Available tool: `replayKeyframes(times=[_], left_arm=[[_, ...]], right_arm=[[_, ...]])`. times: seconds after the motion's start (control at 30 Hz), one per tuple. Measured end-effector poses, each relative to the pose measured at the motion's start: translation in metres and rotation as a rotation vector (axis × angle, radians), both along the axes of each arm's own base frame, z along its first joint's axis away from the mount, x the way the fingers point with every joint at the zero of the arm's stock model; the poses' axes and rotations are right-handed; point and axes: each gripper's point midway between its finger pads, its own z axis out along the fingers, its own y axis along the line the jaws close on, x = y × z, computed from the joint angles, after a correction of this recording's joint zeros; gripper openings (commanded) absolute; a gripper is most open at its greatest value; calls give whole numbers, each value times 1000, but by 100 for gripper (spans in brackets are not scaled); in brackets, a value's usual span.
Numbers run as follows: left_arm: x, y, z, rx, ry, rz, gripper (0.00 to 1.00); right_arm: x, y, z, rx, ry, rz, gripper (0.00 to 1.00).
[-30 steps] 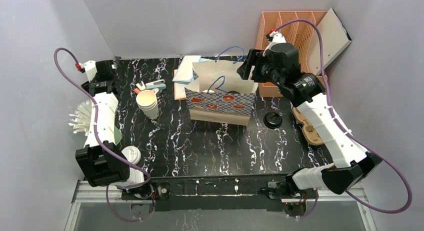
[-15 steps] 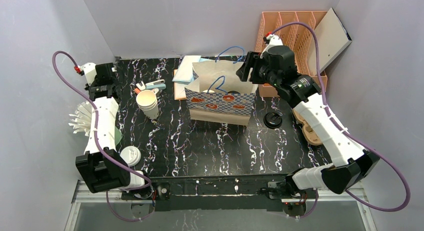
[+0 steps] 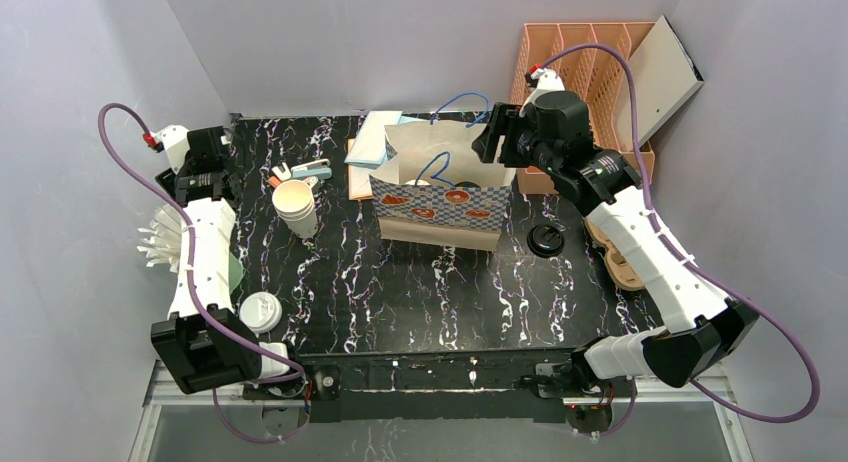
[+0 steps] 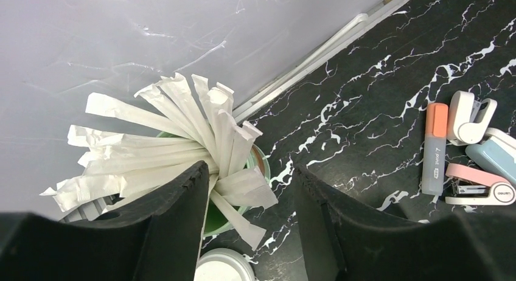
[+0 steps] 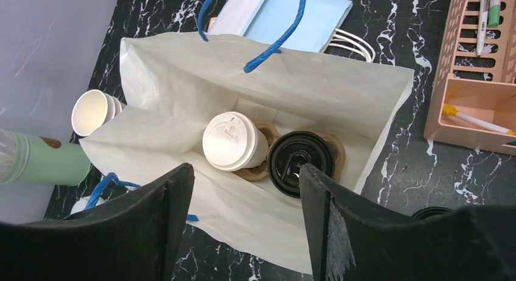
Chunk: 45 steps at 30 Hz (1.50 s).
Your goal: Pack the takeout coffee
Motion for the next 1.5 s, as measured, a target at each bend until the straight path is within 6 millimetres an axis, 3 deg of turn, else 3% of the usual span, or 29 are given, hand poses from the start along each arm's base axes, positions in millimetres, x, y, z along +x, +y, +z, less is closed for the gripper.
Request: replayKeyframes(times=[0.43, 0.67, 0.9, 1.0, 1.23, 1.5], left_arm=[[-3, -3, -26, -30, 58, -5, 34], [-5, -2, -31, -24, 69, 4, 0], [-9, 4, -24, 15, 86, 19, 0], [-8, 6, -7, 35, 74, 20, 0], [-8, 5, 68, 69, -91, 13, 0], [-13, -22, 161, 18, -390, -108, 0]], right_arm=[[1, 1, 2, 1, -10, 3, 72], [0, 0, -2, 0, -8, 3, 70], [-3, -3, -1, -2, -15, 1, 70], [-5, -6, 4, -1, -30, -4, 70], [-7, -10, 10, -1, -51, -14, 70], [-9, -15, 13, -8, -80, -24, 70]])
